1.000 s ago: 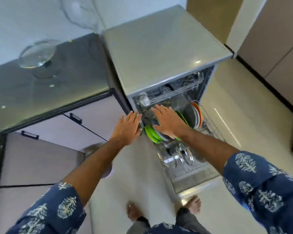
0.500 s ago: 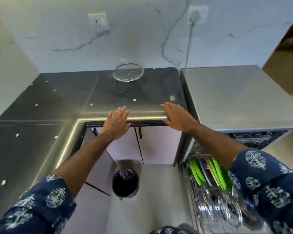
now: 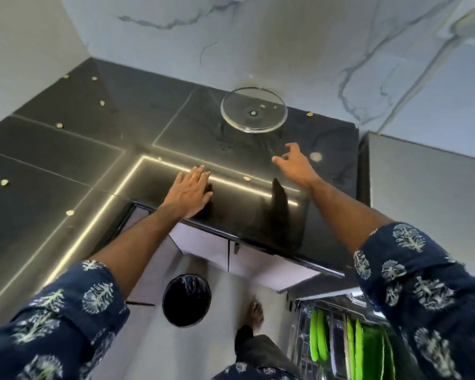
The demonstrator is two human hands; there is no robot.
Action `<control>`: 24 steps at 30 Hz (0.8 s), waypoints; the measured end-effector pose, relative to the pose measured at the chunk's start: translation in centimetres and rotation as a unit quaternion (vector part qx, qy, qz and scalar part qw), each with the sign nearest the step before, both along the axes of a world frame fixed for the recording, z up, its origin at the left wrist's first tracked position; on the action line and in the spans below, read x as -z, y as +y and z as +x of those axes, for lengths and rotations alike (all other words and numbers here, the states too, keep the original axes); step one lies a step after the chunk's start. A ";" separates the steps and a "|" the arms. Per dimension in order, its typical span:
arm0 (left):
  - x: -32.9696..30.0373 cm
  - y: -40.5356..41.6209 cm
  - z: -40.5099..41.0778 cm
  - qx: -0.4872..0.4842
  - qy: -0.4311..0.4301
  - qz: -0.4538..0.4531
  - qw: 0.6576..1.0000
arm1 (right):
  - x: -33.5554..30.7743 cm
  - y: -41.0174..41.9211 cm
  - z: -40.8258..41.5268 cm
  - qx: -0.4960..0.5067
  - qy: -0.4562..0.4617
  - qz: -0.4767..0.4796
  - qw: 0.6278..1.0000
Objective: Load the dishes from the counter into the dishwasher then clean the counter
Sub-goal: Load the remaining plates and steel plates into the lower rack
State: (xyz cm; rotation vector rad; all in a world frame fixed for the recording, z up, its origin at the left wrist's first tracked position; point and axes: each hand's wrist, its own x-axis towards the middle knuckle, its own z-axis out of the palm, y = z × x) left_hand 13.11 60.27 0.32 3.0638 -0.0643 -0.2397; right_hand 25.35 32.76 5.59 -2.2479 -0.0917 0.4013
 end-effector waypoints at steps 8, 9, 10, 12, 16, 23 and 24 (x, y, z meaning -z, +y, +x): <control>5.4 0.7 3.2 -0.038 -0.045 -0.020 0.998 | 4.5 3.3 12.9 0.111 0.193 0.242 0.944; 5.5 0.7 3.2 -0.036 -0.047 -0.019 0.998 | 5.0 3.5 13.7 0.119 0.217 0.274 0.929; 5.5 0.9 3.2 -0.039 -0.047 -0.020 0.998 | 5.3 3.9 14.6 0.127 0.238 0.303 0.914; 5.7 1.0 3.2 -0.043 -0.059 -0.020 0.997 | 5.7 4.7 15.9 0.146 0.261 0.343 0.890; 5.9 1.0 3.7 -0.038 -0.068 -0.029 0.997 | 6.2 5.9 17.8 0.192 0.262 0.379 0.867; 6.0 1.2 3.0 -0.042 -0.076 -0.049 0.995 | 4.8 6.0 14.9 0.198 0.229 0.414 0.859; 6.0 1.3 3.1 -0.041 -0.077 -0.053 0.995 | 4.6 5.4 13.7 0.201 0.228 0.413 0.858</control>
